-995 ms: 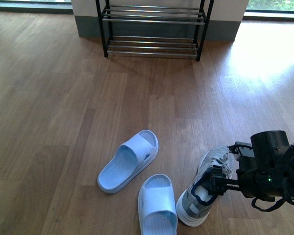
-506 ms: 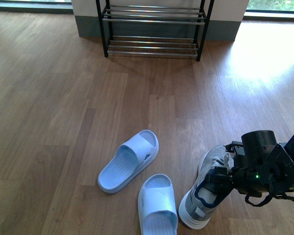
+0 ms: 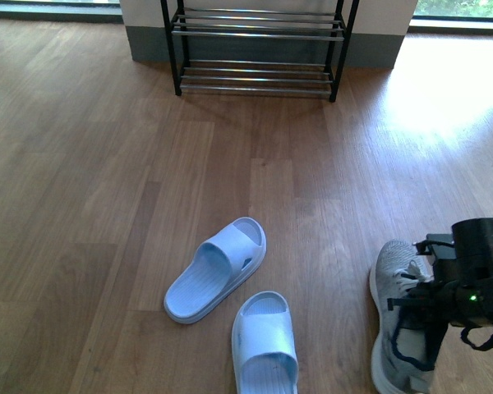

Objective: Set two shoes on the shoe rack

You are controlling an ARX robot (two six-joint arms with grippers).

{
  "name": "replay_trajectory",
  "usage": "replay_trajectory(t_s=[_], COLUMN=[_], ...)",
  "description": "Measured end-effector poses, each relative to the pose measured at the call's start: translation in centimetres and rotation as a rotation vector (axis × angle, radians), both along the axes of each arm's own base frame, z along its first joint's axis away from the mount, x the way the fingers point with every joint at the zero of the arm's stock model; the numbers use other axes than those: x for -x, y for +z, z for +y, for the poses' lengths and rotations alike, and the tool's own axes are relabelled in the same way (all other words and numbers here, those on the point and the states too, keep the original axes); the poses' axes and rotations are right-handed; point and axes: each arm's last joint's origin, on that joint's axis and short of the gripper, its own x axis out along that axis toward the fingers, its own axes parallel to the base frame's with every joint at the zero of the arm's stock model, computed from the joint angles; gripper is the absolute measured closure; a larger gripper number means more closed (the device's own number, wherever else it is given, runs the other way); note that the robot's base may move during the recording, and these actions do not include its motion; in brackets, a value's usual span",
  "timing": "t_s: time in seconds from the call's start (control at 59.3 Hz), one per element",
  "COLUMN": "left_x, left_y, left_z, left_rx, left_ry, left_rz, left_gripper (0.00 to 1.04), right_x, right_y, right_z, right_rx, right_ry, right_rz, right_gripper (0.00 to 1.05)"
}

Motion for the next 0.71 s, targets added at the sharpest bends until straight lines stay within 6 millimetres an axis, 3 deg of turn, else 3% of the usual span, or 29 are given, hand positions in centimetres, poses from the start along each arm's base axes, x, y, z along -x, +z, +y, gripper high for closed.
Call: replay_trajectory(t_s=[0.084,0.185,0.354,0.556,0.708], left_x=[0.0,0.0,0.0,0.0,0.0], left_y=[0.0,0.0,0.0,0.0,0.0], left_z=[0.0,0.0,0.0,0.0,0.0], left_rx=[0.000,0.000,0.000,0.000,0.000], left_ry=[0.000,0.000,0.000,0.000,0.000], left_rz=[0.000,0.000,0.000,0.000,0.000], left_gripper=[1.03,1.03,1.03,1.03,1.03], right_x=[0.2,0.2,1.8,7.1,11.3], right_y=[2.3,8.0,14.9,24.0,28.0], right_z=[-0.7,-0.9,-0.5,0.8,2.1], right_rx=[0.041,0.094,0.137,0.209,0.236], right_ry=[0.041,0.131,0.205,0.247,0.280], right_rz=[-0.037,-0.156,-0.296,-0.455,-0.540], right_gripper=[1.01,1.01,1.01,1.01,1.01])
